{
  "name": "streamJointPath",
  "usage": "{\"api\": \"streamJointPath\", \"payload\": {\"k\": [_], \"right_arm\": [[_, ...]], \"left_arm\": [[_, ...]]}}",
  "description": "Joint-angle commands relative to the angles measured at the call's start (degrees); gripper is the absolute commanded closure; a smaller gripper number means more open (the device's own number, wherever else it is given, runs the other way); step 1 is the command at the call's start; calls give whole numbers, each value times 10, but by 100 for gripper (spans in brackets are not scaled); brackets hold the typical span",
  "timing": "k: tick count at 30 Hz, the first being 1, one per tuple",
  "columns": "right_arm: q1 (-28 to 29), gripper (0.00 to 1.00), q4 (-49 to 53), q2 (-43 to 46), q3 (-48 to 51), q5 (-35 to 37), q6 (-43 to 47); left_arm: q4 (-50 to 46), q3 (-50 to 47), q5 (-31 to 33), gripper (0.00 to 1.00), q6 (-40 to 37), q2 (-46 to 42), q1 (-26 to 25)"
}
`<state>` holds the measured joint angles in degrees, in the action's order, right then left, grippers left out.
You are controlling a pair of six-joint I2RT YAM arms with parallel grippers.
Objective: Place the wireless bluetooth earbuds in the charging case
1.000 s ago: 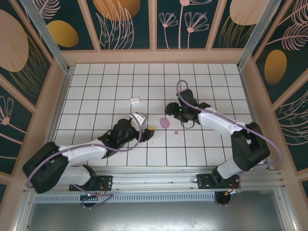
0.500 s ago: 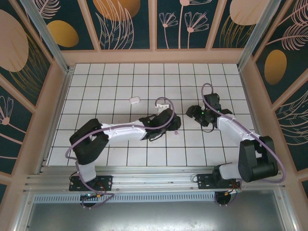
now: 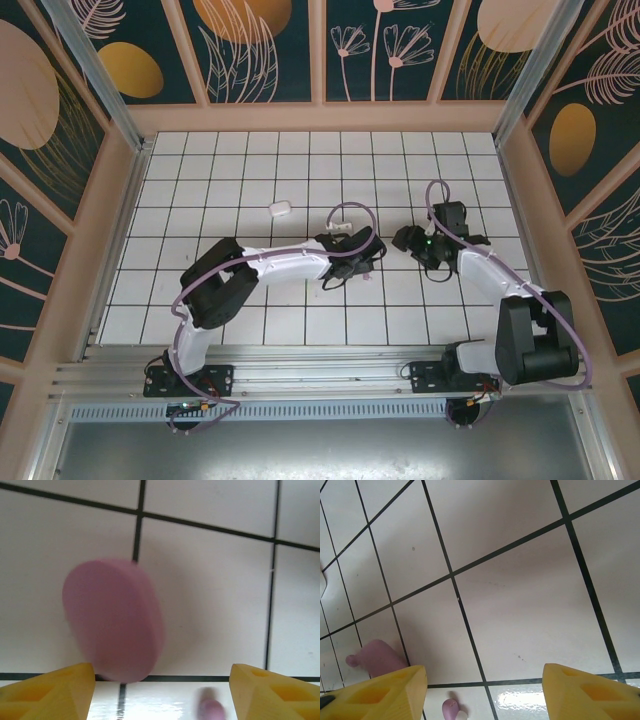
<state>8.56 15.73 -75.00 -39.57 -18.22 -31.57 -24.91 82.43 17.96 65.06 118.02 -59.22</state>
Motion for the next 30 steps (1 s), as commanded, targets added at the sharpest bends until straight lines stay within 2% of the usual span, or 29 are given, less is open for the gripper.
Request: {"api": "streamJointPath", "payload": {"k": [1,11,14,19,23,27,30], "right_arm": [[-6,38,-13,20,12,-16,14],[-8,38,-14,34,22,-22,12],[-8,38,-13,45,26,-23,11],[-5,40,-34,48,29,-62,8],[18,41,-47,47,27,-61,29],[44,41,-54,28,32,-45,18],[81,41,-63,15,32,-25,-10]], "left_arm": [[-55,15,18,30,9,8,-1],[-48,16,48,29,-18,3,0],[-41,13,71,29,-50,-20,3],[7,-35,83,28,-148,-108,25],[76,-103,-11,28,-214,-178,76],[118,-138,-117,28,-267,-190,119],[136,-150,-153,28,-306,-195,134]]}}
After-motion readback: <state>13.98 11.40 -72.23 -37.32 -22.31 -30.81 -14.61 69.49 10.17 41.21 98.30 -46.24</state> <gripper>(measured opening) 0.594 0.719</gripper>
